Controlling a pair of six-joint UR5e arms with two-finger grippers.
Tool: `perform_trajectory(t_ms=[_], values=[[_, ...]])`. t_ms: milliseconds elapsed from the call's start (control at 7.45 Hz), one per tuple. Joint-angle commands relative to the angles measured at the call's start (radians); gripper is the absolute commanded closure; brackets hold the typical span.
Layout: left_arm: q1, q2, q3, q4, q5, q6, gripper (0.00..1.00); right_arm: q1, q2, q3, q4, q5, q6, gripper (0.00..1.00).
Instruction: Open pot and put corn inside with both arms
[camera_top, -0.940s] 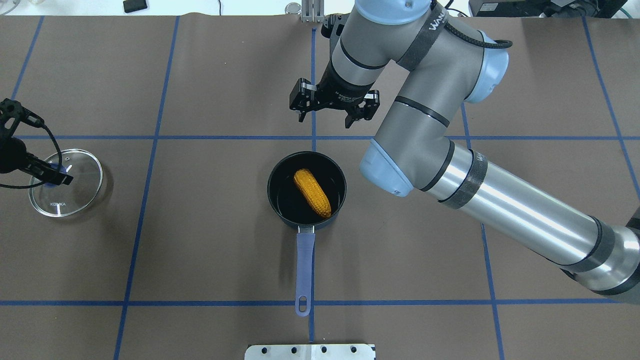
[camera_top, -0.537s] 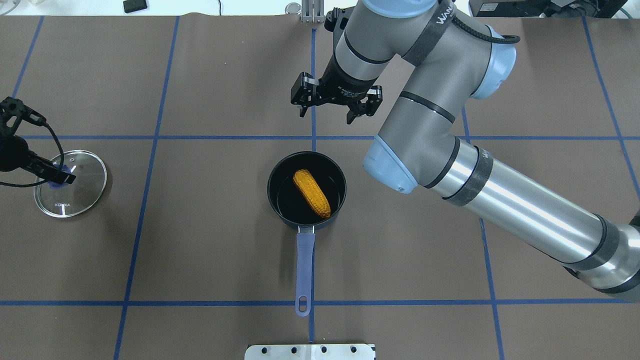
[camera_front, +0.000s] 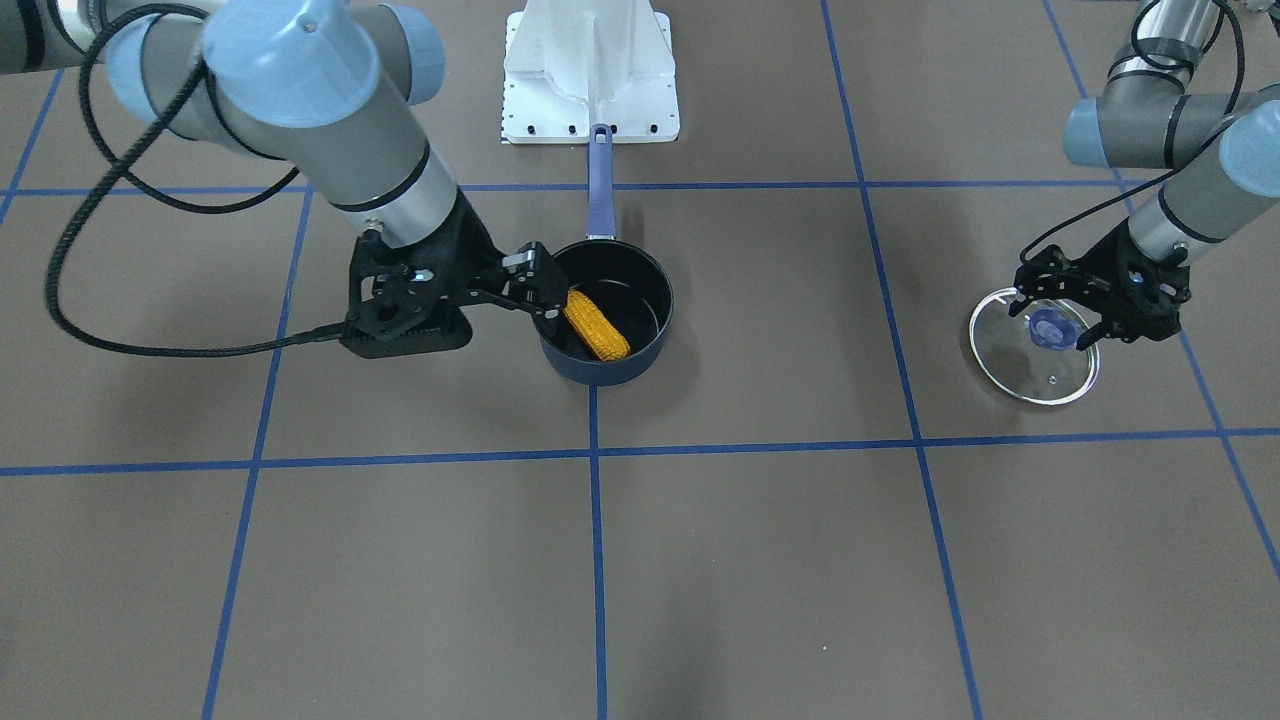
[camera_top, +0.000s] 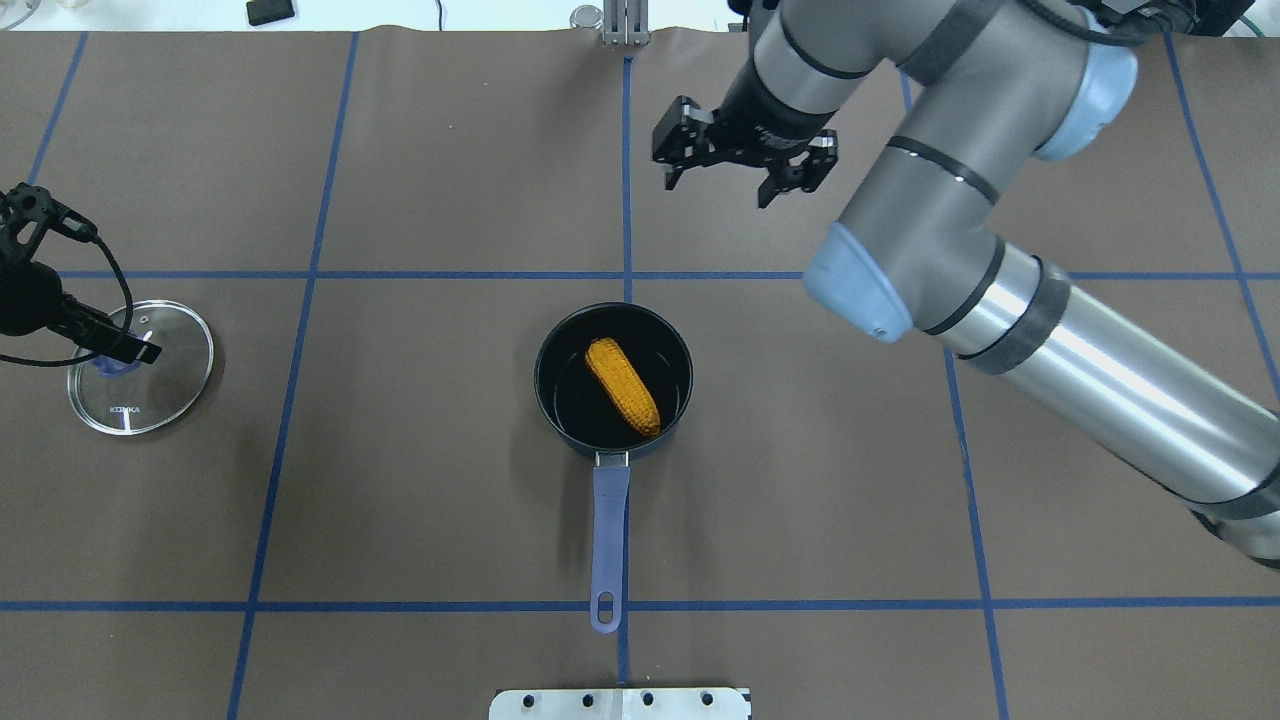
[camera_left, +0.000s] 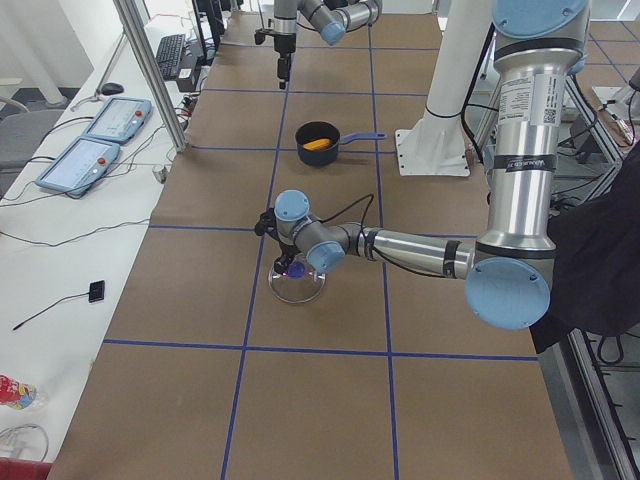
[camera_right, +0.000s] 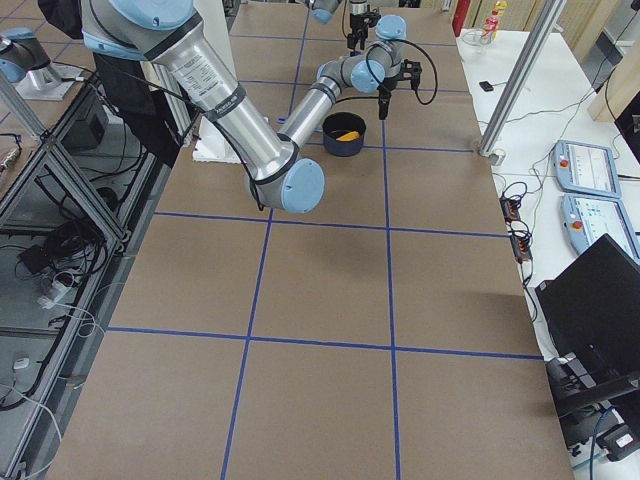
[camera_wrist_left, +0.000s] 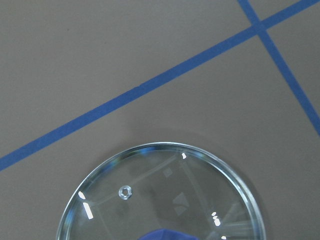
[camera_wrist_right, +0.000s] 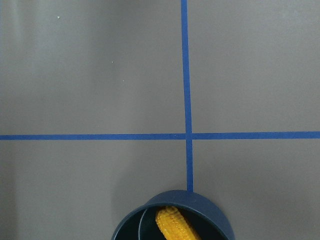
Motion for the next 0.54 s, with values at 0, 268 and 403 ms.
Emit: perform_trajectory(t_ms=[0,268,403], values=[[-0.067,-0.033,-0.006,0.064,-0.067,0.0,0.03,0.155,-0.184,0.05,0.006,0.025,-0.261,0.0],[-0.183,-0.095,-0.003,0.188,-0.143,0.076,0.03,0.305,-0.297,0.021,0.006,0.144,-0.459,0.0],[-0.249,-0.099,0.002,0.26,-0.167,0.181,0.03,0.357,-0.35,0.014,0.003,0.16,-0.582,0.0]])
